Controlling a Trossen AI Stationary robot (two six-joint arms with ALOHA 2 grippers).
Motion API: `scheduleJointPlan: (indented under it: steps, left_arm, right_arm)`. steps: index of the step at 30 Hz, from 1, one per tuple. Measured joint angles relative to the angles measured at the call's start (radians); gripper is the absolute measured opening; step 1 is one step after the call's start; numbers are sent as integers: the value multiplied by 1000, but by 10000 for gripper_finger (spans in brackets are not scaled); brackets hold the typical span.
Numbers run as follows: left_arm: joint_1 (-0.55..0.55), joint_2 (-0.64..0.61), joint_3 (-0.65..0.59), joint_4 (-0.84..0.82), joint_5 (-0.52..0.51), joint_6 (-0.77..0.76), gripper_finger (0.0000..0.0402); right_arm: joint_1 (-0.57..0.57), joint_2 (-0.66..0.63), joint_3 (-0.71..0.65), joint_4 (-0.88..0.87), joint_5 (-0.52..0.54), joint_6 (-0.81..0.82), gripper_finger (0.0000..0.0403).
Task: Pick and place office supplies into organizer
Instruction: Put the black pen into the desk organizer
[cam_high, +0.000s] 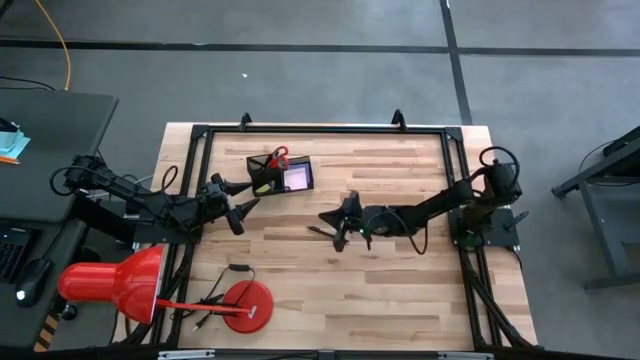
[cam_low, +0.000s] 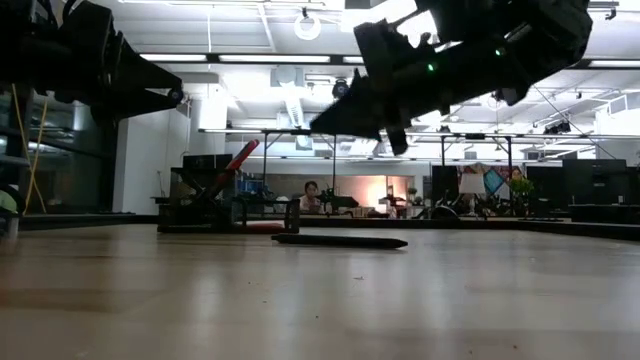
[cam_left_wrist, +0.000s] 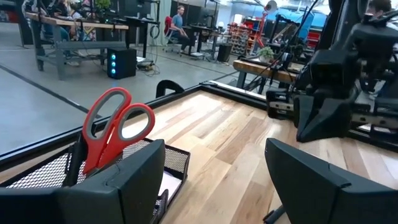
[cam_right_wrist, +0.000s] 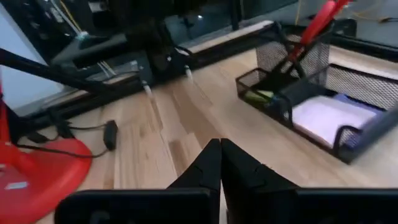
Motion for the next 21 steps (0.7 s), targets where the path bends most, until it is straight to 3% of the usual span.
scheduleJointPlan:
  steps: [2, 7, 12, 18, 21]
  left_arm:
    - [0, 0, 0, 0, 2, -4, 266]
    - [0, 1, 0, -1, 24, -3, 266]
    - [0, 1, 0, -9, 25, -1, 266]
    - [0, 1, 0, -8, 27, -1, 266]
    - [0, 1, 0, -8, 27, -1, 266]
  right_arm:
    - [-12, -1, 0, 19, -30, 2, 3]
    - [-32, -9, 2, -78, -231, 81, 19]
    - [-8, -8, 1, -219, -206, 26, 58]
    - [32, -8, 1, -272, -214, -1, 130]
    - [52, -8, 1, -302, -178, -11, 145]
